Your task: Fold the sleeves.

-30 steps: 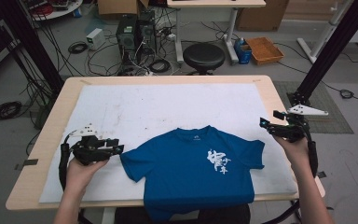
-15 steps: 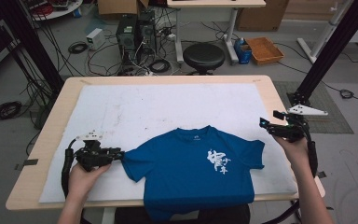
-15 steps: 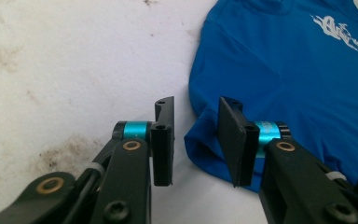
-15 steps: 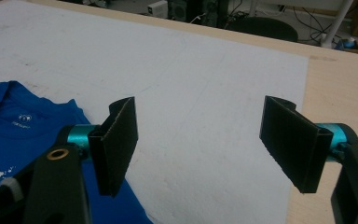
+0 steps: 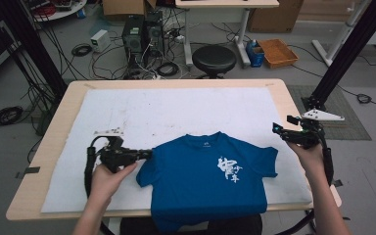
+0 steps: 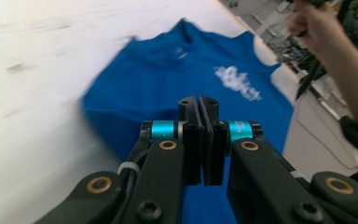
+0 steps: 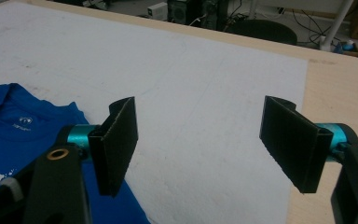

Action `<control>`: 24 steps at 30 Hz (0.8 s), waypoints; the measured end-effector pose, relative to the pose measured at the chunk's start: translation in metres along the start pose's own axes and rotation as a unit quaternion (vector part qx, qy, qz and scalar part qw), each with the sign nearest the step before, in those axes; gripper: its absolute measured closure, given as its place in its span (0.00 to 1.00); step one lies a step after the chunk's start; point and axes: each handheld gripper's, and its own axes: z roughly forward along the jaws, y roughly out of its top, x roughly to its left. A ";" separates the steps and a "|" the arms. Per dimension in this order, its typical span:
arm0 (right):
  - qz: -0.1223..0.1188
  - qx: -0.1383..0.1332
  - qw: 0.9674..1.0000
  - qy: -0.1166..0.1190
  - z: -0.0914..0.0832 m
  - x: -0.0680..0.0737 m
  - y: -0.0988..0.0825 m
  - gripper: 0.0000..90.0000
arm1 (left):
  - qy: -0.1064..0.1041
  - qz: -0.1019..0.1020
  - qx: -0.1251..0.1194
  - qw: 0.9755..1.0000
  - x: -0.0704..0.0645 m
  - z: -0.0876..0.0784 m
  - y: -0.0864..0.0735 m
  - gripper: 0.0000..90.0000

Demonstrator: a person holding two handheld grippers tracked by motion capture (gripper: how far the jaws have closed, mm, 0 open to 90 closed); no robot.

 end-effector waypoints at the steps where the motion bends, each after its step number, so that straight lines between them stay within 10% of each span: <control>1: -0.001 0.001 1.000 -0.001 0.000 0.000 0.000 0.31 | -0.005 0.000 0.004 1.000 -0.005 0.009 0.002 0.98; 14: -0.004 0.005 1.000 -0.006 0.001 0.000 -0.001 0.31 | -0.019 -0.015 0.035 0.999 -0.016 0.103 0.014 0.98; 23: 0.005 0.015 1.000 -0.004 0.004 0.000 -0.005 0.36 | -0.011 0.014 -0.023 1.000 -0.014 0.090 0.016 0.64; 24: 0.004 0.017 1.000 -0.001 0.004 0.000 -0.005 0.39 | 0.014 0.039 -0.039 0.998 -0.014 0.076 0.015 0.62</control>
